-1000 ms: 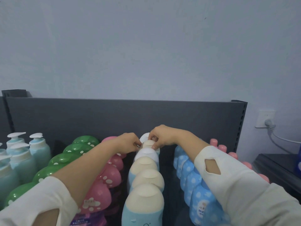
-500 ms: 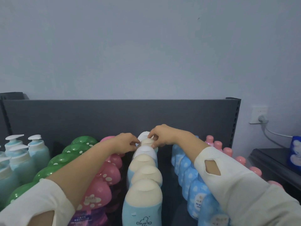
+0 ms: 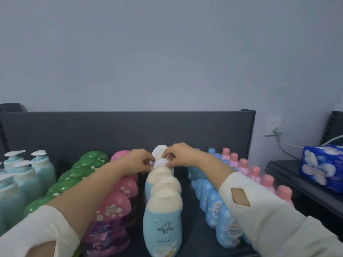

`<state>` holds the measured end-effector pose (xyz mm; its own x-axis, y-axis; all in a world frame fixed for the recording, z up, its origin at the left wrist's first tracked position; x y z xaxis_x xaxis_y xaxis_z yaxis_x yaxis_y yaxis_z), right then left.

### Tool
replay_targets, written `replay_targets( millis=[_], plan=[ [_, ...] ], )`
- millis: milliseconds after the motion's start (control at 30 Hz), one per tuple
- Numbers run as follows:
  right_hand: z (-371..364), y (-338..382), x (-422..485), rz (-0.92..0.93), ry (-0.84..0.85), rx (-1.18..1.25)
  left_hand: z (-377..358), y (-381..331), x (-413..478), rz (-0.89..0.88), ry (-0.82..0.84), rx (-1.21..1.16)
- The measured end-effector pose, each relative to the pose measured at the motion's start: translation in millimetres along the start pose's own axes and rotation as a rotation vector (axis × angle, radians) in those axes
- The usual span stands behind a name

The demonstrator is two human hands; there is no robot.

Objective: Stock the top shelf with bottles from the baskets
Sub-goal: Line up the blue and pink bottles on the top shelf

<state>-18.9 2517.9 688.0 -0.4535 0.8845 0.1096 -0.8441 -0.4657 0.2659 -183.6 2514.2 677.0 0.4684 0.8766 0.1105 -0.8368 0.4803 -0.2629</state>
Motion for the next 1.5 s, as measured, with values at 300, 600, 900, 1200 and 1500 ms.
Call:
replay_targets(
  millis=[300,600,900,1200,1500],
  plan=[
    [-11.9,-8.1,5.0,-0.003,0.033,0.033,-3.9,-5.7,4.6,0.073,-0.052,0.06],
    [-6.2,-11.9,3.0,-0.003,0.1,0.105,-7.4,-11.2,6.8,0.118,-0.095,0.061],
    [0.7,-14.1,-1.6,-0.041,0.06,0.212,-3.2,-11.4,1.6,0.111,-0.125,0.025],
    [15.6,-10.3,-23.3,0.031,-0.189,0.043,3.7,-19.4,-21.4,0.148,-0.244,-0.018],
    [-2.8,13.7,-33.3,0.174,-0.038,0.074,-5.4,-26.3,-46.2,0.202,-0.192,0.099]
  ],
)
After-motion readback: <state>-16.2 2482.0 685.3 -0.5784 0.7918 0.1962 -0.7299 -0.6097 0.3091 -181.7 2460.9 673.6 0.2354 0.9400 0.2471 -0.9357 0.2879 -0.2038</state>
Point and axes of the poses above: each hand's wrist, its own x-axis towards the middle knuckle, its own z-axis out of the back of the hand, y = z × x, the point moved 3 cm from there along x, towards the middle knuckle
